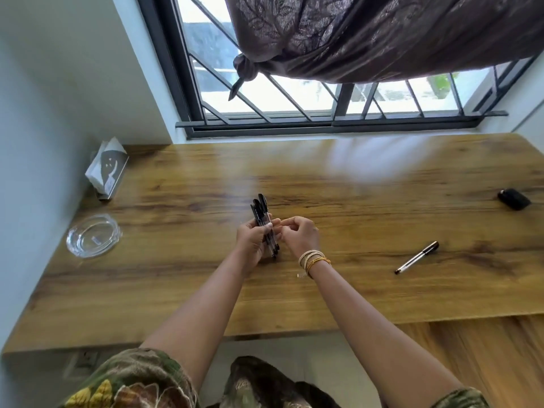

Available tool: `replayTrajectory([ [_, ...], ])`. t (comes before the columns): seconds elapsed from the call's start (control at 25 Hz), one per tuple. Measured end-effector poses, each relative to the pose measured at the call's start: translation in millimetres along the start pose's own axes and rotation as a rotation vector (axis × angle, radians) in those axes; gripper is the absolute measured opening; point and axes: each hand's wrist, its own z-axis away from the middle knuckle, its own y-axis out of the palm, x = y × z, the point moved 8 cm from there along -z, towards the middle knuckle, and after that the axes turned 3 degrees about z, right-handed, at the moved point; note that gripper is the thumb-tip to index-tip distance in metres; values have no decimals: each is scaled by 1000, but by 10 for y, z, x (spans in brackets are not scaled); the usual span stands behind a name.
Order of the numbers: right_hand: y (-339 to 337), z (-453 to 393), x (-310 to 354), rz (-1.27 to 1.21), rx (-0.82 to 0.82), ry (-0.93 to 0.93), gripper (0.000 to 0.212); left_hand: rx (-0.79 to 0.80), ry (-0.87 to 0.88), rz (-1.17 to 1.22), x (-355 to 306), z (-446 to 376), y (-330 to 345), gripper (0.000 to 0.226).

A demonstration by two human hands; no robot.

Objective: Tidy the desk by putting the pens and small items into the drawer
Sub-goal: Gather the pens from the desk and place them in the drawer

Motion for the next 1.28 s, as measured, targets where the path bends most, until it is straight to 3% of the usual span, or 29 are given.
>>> replayTrajectory([
  [0.12, -295, 56, -237, 8, -29, 13, 14, -12, -3, -13, 237, 195, 136, 17],
  [0.44, -1544, 122, -1102, 256, -292, 58, 19, -56, -51, -17, 936, 572, 448, 26],
  [0.6, -2079, 249, -1511, 293, -532, 364, 46, -27, -62, -20, 954, 608, 435, 26],
  [0.68, -2111, 265, -1592, 287, -495, 437, 47, -6, -68, -18, 944, 598, 445, 27],
  [0.8, -2033, 243, -1531, 239, -440, 358, 30, -3, -73, -26, 957, 585, 435, 27],
  [1.04, -1290, 434, -1204, -382, -110, 259, 26, -4, -56, -55, 951, 632, 477, 29],
  [1.12, -1086, 493, -1120, -407, -18, 221, 23, 4, -69, -62, 987, 679, 539, 28],
  [1.28, -975, 546, -1230, -405, 3, 190, 12, -13, -79, 0, 1182, 826, 650, 24],
])
